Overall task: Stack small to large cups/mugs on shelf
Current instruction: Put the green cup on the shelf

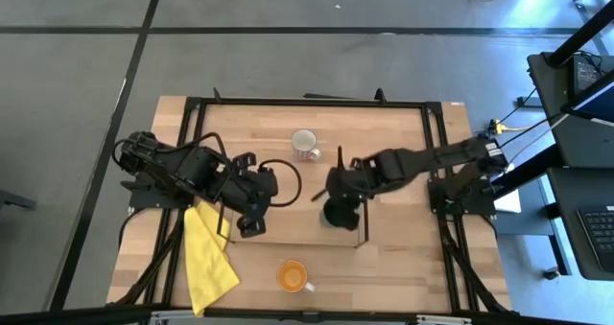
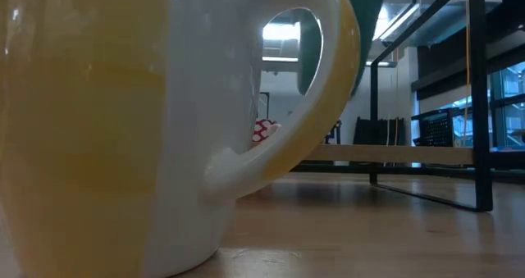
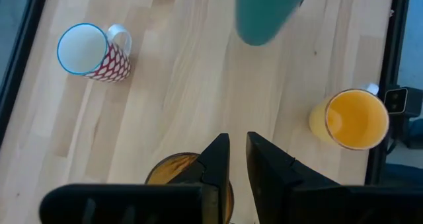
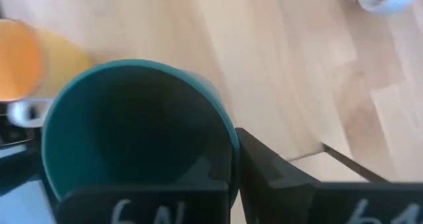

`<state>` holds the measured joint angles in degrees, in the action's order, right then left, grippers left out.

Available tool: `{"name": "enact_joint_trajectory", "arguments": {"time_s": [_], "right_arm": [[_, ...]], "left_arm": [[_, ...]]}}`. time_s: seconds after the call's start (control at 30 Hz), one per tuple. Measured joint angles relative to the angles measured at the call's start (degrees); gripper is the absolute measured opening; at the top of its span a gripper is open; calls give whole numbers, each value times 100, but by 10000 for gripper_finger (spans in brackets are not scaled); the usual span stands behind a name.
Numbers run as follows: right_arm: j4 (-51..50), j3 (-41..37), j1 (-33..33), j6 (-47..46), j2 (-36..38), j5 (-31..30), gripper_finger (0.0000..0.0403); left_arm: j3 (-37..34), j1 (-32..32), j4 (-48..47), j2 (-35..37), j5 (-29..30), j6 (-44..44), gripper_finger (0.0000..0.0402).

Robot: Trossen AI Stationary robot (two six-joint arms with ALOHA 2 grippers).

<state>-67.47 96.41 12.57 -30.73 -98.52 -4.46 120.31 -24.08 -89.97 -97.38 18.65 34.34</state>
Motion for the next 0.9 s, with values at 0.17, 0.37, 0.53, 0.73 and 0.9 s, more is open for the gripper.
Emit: {"name": "enact_joint_trajectory", "arguments": {"time_s": [0.17, 0.37, 0.53, 0.73, 0.9], "right_arm": [[36, -298, -239, 214, 0, 343, 10], [145, -684, -311, 274, -2, 447, 11], [255, -761, -309, 276, -2, 320, 27], [669, -763, -309, 303, -2, 107, 75], [686, -763, -309, 415, -2, 106, 108]], "left_arm": [[0, -11, 18, 0, 65, 16, 47], [0, -10, 68, 0, 210, 10, 47], [-1, 29, 74, 0, 209, -6, 47], [-4, 84, 305, 0, 203, -39, 47], [-4, 82, 589, 0, 184, -213, 47]]}}
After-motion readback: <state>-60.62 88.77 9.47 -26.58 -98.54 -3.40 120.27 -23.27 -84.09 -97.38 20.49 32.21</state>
